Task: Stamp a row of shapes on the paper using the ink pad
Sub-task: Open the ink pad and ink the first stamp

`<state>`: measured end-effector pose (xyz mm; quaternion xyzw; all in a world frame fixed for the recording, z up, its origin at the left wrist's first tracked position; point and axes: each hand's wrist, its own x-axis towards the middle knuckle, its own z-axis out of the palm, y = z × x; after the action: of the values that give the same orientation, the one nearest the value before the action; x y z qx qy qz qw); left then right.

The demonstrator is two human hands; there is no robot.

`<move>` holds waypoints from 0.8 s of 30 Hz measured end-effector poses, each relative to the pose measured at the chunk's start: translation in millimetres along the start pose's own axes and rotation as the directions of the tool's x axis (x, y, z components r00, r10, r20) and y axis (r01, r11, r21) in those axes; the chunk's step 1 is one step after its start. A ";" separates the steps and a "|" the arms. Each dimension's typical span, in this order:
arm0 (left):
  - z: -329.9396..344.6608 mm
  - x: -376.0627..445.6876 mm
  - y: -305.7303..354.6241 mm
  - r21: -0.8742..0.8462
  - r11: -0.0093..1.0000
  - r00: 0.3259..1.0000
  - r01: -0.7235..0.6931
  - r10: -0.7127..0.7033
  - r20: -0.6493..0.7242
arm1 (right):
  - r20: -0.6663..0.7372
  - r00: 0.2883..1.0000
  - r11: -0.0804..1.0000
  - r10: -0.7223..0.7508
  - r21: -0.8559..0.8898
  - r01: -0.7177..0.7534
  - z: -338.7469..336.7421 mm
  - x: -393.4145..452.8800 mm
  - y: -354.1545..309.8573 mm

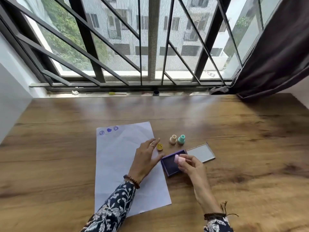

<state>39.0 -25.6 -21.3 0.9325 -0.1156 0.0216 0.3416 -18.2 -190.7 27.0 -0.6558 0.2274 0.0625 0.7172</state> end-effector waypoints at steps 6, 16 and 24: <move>8.5 -24.3 -13.6 0.091 0.981 0.981 -0.170 0.160 0.110 | 0.117 0.872 0.572 -0.475 -0.712 0.407 16.9 -1.4 12.6; 12.8 -26.8 -14.4 0.145 0.971 0.981 -0.191 0.185 0.054 | 0.305 0.856 0.229 -0.417 -0.876 0.424 34.0 8.2 9.3; 12.0 -25.9 -13.8 0.131 0.974 0.982 -0.186 0.179 0.060 | 0.302 0.937 0.202 -0.173 -0.921 0.334 41.6 34.4 -21.5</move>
<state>16.5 -17.9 -42.3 0.9393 -0.2071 0.0385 0.2710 30.9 -160.4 34.1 -0.9772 -0.0175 0.1126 0.1794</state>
